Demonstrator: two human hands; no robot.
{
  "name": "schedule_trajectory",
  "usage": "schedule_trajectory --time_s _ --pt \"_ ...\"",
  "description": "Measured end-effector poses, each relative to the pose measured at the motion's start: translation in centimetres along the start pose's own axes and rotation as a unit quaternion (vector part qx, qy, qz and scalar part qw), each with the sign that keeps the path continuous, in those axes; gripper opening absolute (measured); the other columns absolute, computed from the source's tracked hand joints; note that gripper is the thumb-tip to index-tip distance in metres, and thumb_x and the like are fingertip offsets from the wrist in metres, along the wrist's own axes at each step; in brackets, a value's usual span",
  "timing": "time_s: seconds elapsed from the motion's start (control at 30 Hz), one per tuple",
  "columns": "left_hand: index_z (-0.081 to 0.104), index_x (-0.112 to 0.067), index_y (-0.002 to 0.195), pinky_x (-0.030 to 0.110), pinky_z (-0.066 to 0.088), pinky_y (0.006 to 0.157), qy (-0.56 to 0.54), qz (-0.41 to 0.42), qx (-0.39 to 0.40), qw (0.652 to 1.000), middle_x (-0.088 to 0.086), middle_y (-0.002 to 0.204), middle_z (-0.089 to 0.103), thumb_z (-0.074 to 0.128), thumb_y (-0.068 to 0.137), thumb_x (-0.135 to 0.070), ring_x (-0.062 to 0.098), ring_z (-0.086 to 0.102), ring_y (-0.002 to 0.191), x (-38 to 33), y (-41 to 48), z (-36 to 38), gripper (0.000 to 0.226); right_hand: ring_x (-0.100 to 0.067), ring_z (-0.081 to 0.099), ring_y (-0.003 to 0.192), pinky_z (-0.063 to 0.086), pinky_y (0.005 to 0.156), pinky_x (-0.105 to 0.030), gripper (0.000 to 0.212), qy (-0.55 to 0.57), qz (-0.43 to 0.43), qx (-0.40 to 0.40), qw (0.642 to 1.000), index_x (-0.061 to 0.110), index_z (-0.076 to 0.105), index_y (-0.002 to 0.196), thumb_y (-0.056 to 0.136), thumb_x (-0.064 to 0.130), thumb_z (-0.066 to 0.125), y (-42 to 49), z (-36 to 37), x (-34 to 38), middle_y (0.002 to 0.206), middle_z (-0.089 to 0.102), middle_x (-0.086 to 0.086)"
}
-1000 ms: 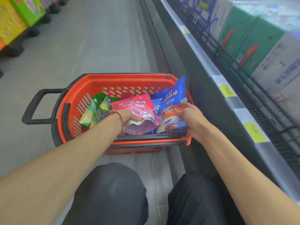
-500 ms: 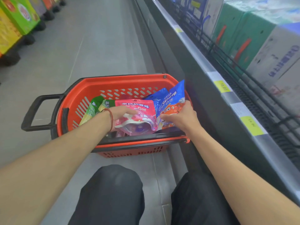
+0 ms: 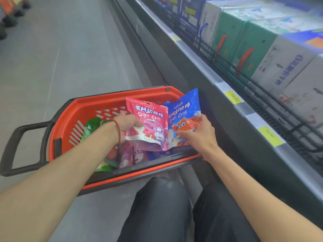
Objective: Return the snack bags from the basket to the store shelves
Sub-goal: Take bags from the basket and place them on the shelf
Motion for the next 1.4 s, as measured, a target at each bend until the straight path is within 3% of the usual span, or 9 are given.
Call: schedule_trajectory --time_s 0.17,0.33,0.47,0.6,0.7,0.93,1.07,1.27,1.4 --pt "0.051 -0.026 0.113 0.031 0.056 0.066 0.001 0.172 -0.041 0.984 -0.002 0.101 0.071 0.080 0.071 0.002 0.015 0.071 0.085 -3.0 0.6 0.4 0.058 0.005 0.071 0.081 0.049 0.063 -0.005 0.053 0.066 -0.044 -0.097 0.992 0.020 0.061 0.109 0.065 0.009 0.090 -0.5 -1.0 1.3 0.096 0.075 0.010" --pt "0.059 -0.018 0.118 0.017 0.054 0.057 -0.029 0.260 -0.001 0.965 -0.006 0.093 0.073 0.081 0.071 0.002 0.001 0.071 0.068 -6.7 0.4 3.3 0.056 -0.004 0.075 0.084 0.056 0.073 -0.016 0.047 0.119 -0.102 -0.195 0.968 0.021 0.062 0.107 0.069 0.007 0.086 -0.5 -3.9 4.0 0.093 0.077 0.010" --pt "0.059 -0.014 0.122 0.020 0.057 0.057 -0.043 0.313 0.031 0.948 -0.002 0.099 0.072 0.081 0.070 0.005 0.003 0.070 0.072 -9.7 -1.0 6.5 0.059 -0.011 0.076 0.085 0.062 0.072 -0.032 0.051 0.163 -0.118 -0.265 0.943 0.013 0.058 0.116 0.073 0.005 0.086 -1.2 -7.2 5.5 0.097 0.077 0.002" --pt "0.065 -0.019 0.105 0.019 0.054 0.051 -0.058 0.356 0.080 0.929 -0.012 0.082 0.074 0.080 0.070 0.004 0.001 0.070 0.066 -13.1 -3.4 10.1 0.044 -0.017 0.075 0.095 0.060 0.088 -0.048 0.056 0.150 -0.126 -0.334 0.922 0.016 0.056 0.119 0.074 0.014 0.089 -2.9 -11.4 7.0 0.106 0.075 0.000" --pt "0.067 -0.026 0.095 0.021 0.053 0.045 -0.060 0.374 0.117 0.918 -0.016 0.075 0.074 0.081 0.069 -0.002 0.001 0.069 0.062 -16.0 -5.9 12.9 0.039 -0.026 0.075 0.097 0.059 0.084 -0.056 0.054 0.169 -0.125 -0.372 0.904 0.021 0.055 0.116 0.075 0.013 0.088 -4.2 -14.7 8.5 0.109 0.074 -0.004" --pt "0.068 -0.031 0.087 0.015 0.051 0.046 -0.041 0.420 0.199 0.884 -0.020 0.071 0.073 0.080 0.072 -0.004 -0.002 0.068 0.061 -22.6 -12.3 20.9 0.032 -0.015 0.074 0.094 0.060 0.088 -0.045 0.058 0.149 -0.162 -0.468 0.856 0.021 0.056 0.118 0.072 0.011 0.090 -6.6 -23.1 12.4 0.106 0.074 0.000" --pt "0.067 -0.028 0.090 0.012 0.051 0.049 -0.055 0.419 0.243 0.873 -0.021 0.068 0.072 0.080 0.073 -0.004 -0.005 0.068 0.061 -24.0 -15.5 25.9 0.032 -0.004 0.073 0.091 0.058 0.082 -0.024 0.058 0.131 -0.184 -0.516 0.826 0.032 0.056 0.110 0.071 0.010 0.091 -9.3 -27.6 12.6 0.101 0.073 0.009" --pt "0.070 -0.025 0.099 0.012 0.050 0.048 -0.056 0.427 0.309 0.848 -0.020 0.073 0.074 0.080 0.074 -0.008 -0.004 0.069 0.063 -25.5 -20.7 32.8 0.032 -0.026 0.075 0.093 0.061 0.083 -0.052 0.064 0.140 -0.171 -0.559 0.799 0.017 0.053 0.120 0.068 0.009 0.090 -13.5 -35.2 12.2 0.106 0.075 -0.007" --pt "0.071 -0.028 0.091 0.019 0.050 0.044 -0.068 0.426 0.350 0.832 -0.018 0.073 0.073 0.078 0.074 -0.008 -0.001 0.067 0.059 -26.8 -24.0 37.5 0.028 -0.022 0.075 0.090 0.060 0.086 -0.051 0.064 0.117 -0.169 -0.605 0.769 0.010 0.055 0.121 0.068 0.006 0.090 -16.0 -40.0 12.6 0.101 0.075 -0.007"
Point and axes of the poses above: each hand's wrist, its own y-axis towards the middle knuckle, its own z-axis out of the palm, x = y × z, the point moved 3 cm from there along y, towards the middle knuckle
